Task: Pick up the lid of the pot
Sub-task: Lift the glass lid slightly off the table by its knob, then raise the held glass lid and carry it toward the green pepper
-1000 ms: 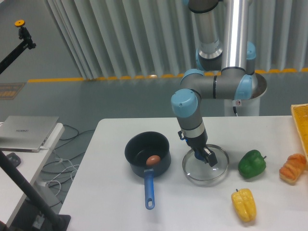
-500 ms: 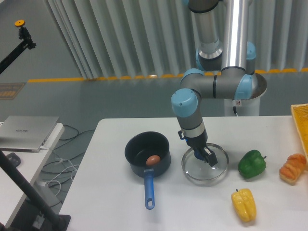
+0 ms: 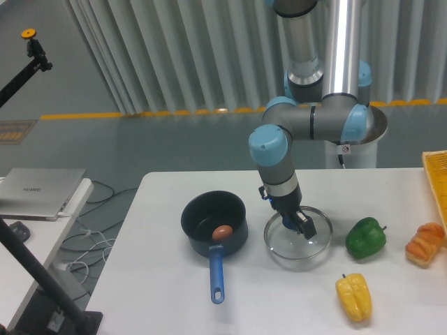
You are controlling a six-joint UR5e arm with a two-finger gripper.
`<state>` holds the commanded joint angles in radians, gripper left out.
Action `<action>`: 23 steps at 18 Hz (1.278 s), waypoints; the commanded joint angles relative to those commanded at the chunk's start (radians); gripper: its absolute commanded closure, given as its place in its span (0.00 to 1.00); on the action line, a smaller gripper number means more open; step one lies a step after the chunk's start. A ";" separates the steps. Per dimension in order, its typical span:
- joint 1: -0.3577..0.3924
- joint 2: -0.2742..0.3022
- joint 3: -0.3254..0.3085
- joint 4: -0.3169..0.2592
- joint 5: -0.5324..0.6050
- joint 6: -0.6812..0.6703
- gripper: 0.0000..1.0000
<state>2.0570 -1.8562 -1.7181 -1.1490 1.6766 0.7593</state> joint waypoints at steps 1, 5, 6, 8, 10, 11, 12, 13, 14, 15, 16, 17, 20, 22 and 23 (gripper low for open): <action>0.003 0.009 0.003 0.000 -0.003 0.002 0.52; 0.035 0.047 0.008 -0.003 -0.012 0.003 0.52; 0.046 0.061 0.008 -0.006 -0.012 0.008 0.52; 0.061 0.083 0.008 -0.008 -0.012 0.034 0.52; 0.077 0.101 0.009 -0.043 -0.012 0.055 0.52; 0.086 0.112 0.009 -0.060 -0.014 0.063 0.52; 0.092 0.124 0.008 -0.073 -0.012 0.077 0.52; 0.103 0.135 0.008 -0.090 -0.012 0.090 0.52; 0.115 0.147 0.009 -0.104 -0.012 0.107 0.52; 0.124 0.159 0.008 -0.116 -0.014 0.124 0.52; 0.135 0.169 0.008 -0.130 -0.012 0.139 0.52; 0.149 0.176 0.009 -0.146 -0.012 0.161 0.52; 0.202 0.198 0.008 -0.196 -0.014 0.260 0.52; 0.236 0.204 0.008 -0.216 -0.014 0.314 0.52; 0.244 0.206 0.008 -0.216 -0.014 0.337 0.52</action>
<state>2.3009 -1.6506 -1.7104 -1.3652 1.6628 1.0966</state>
